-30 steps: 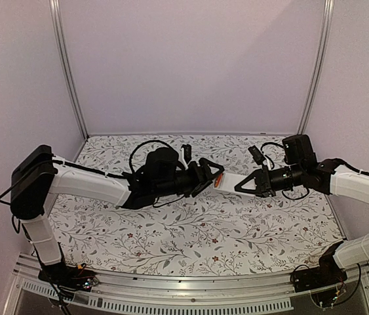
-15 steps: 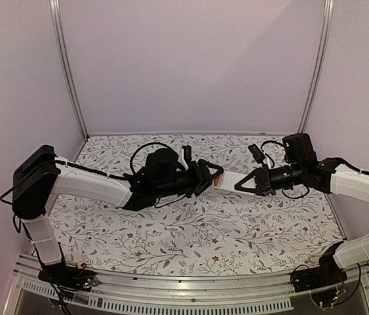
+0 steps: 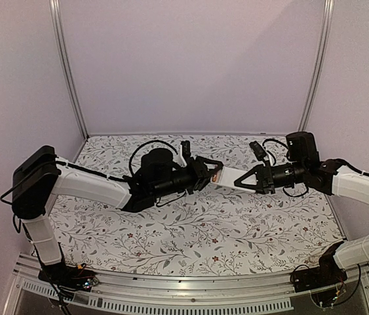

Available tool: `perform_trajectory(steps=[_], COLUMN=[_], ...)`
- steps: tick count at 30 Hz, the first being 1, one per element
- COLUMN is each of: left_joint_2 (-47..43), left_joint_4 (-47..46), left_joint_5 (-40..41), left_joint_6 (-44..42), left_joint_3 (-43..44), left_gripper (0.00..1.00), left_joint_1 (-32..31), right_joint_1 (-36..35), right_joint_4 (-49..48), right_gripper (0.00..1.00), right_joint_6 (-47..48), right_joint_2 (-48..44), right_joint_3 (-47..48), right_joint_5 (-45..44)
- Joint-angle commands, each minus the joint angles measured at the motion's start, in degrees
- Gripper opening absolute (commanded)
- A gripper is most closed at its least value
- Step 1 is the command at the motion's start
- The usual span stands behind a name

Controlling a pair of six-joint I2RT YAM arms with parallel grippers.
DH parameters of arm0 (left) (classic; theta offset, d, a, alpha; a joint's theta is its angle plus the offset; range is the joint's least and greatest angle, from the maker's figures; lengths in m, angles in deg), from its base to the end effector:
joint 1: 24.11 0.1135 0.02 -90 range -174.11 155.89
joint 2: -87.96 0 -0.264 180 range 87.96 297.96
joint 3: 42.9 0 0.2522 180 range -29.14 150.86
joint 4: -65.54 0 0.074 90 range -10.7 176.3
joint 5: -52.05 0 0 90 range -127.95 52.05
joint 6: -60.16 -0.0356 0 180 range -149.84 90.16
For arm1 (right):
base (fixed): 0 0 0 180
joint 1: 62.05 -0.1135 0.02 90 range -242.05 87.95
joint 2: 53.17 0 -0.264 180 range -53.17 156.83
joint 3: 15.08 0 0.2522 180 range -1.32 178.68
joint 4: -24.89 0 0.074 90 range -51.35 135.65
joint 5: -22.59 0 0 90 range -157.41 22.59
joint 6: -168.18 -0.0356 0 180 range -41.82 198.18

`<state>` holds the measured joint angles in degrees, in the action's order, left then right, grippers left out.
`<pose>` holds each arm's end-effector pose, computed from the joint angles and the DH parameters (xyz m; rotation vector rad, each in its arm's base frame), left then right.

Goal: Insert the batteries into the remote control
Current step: Load the battery into the battery compartment.

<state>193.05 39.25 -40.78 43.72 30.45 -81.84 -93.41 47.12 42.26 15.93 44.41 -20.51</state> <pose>0.2186 -0.3495 0.2253 -0.2313 1.9900 -1.6793 0.2068 0.1565 0.2662 -0.4563 2.2873 1.5174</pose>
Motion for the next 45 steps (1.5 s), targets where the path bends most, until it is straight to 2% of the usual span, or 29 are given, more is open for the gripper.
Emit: perform_trajectory(steps=[1,3,11,15,22,27,32,40,45], left_joint_2=[0.4,0.4,0.6,0.6,-0.9,-0.7,0.2,0.9,1.5], left_joint_4=[-0.4,-1.0,-3.0,-1.4,2.9,3.0,-0.7,-4.0,-4.9], left_joint_5=[-0.1,-0.3,-1.8,-3.2,-3.4,-7.3,-10.7,-12.5,-13.3], left_joint_6=[-0.6,-0.8,-1.2,-2.9,-6.3,-8.5,-7.6,-4.9,-3.7], left_joint_3=[-2.5,-2.6,-2.6,-1.6,-1.2,-0.2,-0.6,-3.0,-3.6], left_gripper=[0.39,0.36,0.34,0.38,0.36,0.36,0.36,0.29,0.29], left_joint_1=[0.3,0.3,0.3,0.1,0.2,0.3,0.4,1.0,1.2], right_joint_1=[-0.3,-0.3,-0.2,-0.2,-0.2,-0.3,-0.2,0.2,0.6], right_joint_4=[-9.9,-10.5,-12.7,-13.7,-13.7,-13.7,-14.4,-15.1,-15.6], right_gripper=[0.0,0.0,0.0,0.0,0.0,0.0,0.0,0.0,0.0], right_joint_6=[-2.6,-3.4,-5.4,-6.2,-6.2,-6.0,-5.9,-6.4,-6.6], right_joint_2=[-2.9,-3.2,-4.5,-4.5,-4.5,-4.7,-5.5,-7.0,-7.8], right_joint_3=[0.1,0.1,0.0,-0.1,-0.2,-0.1,0.1,0.5,0.5], right_joint_5=[5.9,6.0,6.2,6.6,6.8,6.8,7.2,7.8,7.6])
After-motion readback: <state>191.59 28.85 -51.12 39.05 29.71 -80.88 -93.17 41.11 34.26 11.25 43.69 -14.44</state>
